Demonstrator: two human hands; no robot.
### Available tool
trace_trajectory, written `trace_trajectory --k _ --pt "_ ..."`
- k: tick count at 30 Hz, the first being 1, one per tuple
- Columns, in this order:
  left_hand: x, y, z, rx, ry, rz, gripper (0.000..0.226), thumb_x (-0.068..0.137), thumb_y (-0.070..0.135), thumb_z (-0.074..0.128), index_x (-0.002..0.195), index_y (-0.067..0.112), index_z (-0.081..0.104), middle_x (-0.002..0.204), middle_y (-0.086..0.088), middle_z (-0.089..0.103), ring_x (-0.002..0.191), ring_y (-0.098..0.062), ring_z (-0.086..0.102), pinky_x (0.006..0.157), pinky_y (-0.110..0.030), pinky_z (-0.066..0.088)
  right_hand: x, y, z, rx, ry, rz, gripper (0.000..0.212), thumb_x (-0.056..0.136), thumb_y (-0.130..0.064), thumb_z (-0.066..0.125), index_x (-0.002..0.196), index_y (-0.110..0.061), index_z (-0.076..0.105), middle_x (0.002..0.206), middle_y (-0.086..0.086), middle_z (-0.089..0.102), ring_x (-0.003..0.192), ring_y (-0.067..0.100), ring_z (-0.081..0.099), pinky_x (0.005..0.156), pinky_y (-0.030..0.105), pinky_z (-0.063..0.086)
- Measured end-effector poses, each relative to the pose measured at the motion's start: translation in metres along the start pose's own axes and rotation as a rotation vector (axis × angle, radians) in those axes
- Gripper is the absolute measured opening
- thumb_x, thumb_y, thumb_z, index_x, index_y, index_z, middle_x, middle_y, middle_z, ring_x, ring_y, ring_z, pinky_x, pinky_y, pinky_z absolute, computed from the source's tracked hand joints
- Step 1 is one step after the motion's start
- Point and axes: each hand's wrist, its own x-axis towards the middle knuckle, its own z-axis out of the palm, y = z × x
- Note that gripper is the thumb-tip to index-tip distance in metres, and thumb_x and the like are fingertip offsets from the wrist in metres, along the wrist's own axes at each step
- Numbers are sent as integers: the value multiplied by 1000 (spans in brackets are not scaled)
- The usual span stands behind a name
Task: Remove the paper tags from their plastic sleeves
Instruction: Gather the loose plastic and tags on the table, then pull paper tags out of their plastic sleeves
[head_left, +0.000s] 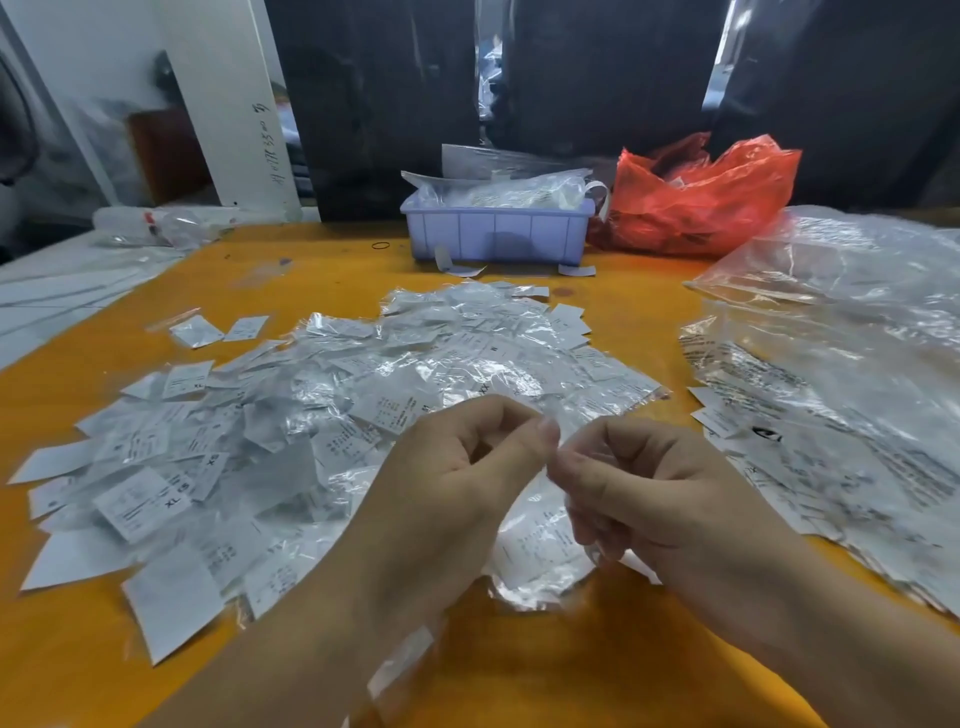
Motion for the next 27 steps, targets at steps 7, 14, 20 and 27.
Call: trace_trajectory --k 7,14,20,27 --pt "0 0 1 -30 54 18 16 83 44 69 79 28 70 75 -10 65 73 -27 60 63 -33 48 -1 -1 -3 -35 30 49 13 71 -26 70 71 -13 71 65 5 55 58 15 49 55 25 45" --pt "1 1 -5 -221 144 -48 20 91 15 59 93 28 75 86 2 73 73 -12 67 67 -23 55 -1 -4 -7 62 0 57 12 73 -13 61 76 -14 73 75 14 67 65 23 61 58 27 52" --pt "1 3 -5 -235 215 -41 51 90 8 64 129 36 48 90 2 74 80 -11 69 68 -23 55 -2 -4 -4 22 -2 51 13 75 -16 61 79 -18 73 70 11 64 64 22 58 56 28 49" --pt "1 4 -5 -220 209 -29 21 77 22 64 92 34 72 83 3 73 72 -9 65 67 -21 57 -2 -6 -3 -6 5 38 10 77 -23 66 72 -16 69 71 8 63 65 18 58 60 26 50"
